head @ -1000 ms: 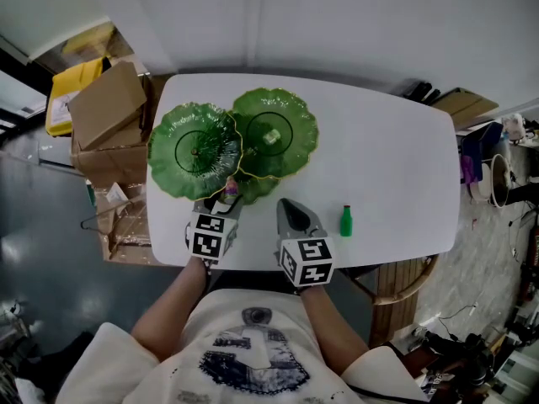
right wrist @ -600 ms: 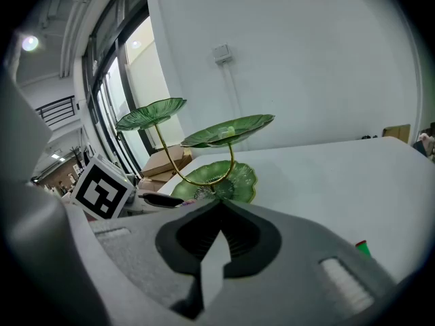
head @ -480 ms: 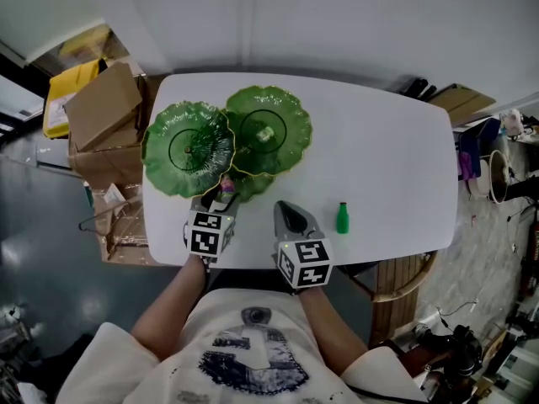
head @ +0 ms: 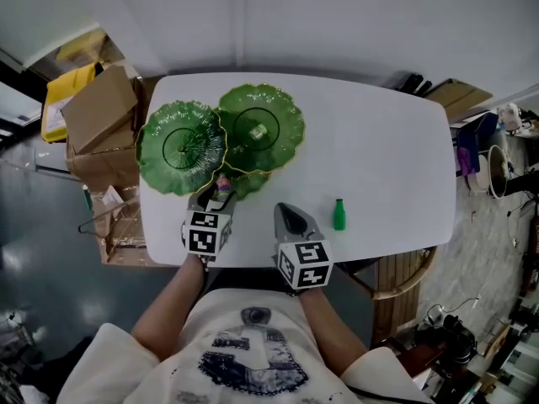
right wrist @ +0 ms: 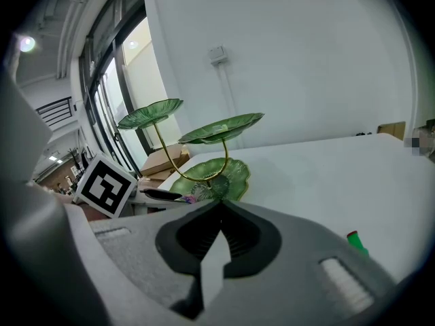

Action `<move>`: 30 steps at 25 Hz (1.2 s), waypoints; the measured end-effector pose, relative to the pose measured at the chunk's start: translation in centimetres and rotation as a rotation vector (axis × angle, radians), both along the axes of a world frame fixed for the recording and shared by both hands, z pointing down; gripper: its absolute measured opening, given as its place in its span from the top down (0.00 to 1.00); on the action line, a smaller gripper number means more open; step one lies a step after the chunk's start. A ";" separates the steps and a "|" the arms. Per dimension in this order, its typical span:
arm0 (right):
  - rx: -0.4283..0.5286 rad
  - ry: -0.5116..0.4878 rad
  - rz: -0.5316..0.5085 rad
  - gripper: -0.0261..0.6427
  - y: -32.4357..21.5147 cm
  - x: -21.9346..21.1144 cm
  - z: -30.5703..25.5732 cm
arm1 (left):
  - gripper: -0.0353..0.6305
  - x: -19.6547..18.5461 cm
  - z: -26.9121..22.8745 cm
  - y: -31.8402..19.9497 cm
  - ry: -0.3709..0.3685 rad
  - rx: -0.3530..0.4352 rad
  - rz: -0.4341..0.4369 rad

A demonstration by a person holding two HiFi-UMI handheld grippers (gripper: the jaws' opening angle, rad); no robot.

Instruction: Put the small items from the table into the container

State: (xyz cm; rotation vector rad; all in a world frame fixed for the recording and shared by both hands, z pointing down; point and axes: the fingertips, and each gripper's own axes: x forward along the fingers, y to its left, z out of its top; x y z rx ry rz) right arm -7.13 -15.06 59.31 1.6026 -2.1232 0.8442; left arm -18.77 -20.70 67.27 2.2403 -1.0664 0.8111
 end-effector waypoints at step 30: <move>0.058 -0.021 -0.002 0.96 2.2 2.6 -2.1 | 0.63 -0.1 -3.3 1.8 -0.037 0.064 -0.049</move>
